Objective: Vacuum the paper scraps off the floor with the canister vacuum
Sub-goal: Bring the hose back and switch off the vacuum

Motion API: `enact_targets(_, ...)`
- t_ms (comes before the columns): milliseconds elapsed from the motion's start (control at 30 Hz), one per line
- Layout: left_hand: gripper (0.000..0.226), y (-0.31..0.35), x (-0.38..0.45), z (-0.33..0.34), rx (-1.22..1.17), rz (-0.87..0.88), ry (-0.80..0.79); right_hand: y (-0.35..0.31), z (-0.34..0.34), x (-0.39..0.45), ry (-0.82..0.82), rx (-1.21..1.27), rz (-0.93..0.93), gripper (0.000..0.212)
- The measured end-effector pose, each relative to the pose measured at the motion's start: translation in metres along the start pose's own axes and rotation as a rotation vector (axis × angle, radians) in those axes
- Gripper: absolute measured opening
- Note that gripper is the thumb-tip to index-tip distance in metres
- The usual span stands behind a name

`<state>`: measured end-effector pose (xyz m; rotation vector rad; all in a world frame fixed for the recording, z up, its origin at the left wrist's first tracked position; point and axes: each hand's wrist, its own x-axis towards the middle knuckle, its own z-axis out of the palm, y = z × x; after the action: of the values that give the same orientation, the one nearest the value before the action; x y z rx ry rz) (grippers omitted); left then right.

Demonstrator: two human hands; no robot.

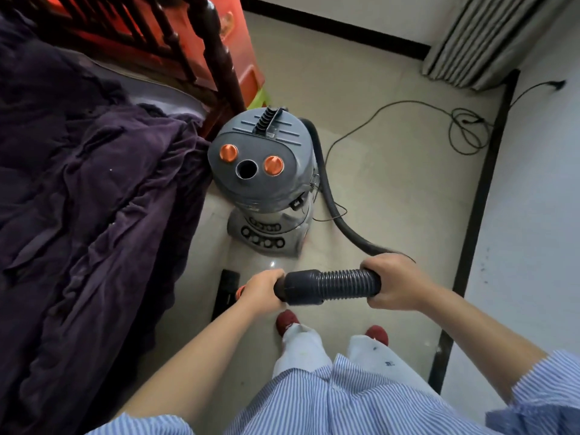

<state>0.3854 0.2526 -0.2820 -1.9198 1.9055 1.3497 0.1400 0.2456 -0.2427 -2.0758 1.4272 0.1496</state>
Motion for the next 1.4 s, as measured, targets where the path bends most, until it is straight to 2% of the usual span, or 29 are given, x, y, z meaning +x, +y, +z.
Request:
enact_targets(267,0.029,0.098,-0.013,0.032,-0.206,0.083,0.058,0.063,-0.057,-0.057,0.150,0.057,-0.043,0.029)
enact_targets(467,0.040,0.175,-0.003,0.057,-0.254,0.135,0.055,0.115,-0.085,-0.101,0.310,0.056,-0.065,0.036)
enact_targets(667,0.031,0.243,0.016,0.076,-0.265,0.157,-0.033,0.167,-0.117,-0.137,0.410,-0.064,-0.086,0.023)
enact_targets(833,0.038,0.287,0.040,0.086,-0.246,0.155,-0.013,0.190,-0.135,-0.154,0.483,-0.105,0.040,0.013)
enact_targets(967,0.039,0.326,0.059,0.091,-0.252,0.174,0.051,0.211,-0.154,-0.158,0.512,-0.134,0.194,0.021)
enact_targets(1100,0.044,0.352,0.079,0.088,-0.302,0.209,0.074,0.233,-0.181,-0.147,0.509,-0.150,0.225,0.023)
enact_targets(1200,0.044,0.372,0.108,0.076,-0.342,0.244,0.057,0.250,-0.205,-0.129,0.522,-0.111,0.217,0.020)
enact_targets(1400,0.038,0.423,0.160,0.056,-0.387,0.295,-0.024,0.279,-0.246,-0.112,0.571,-0.066,0.414,0.029)
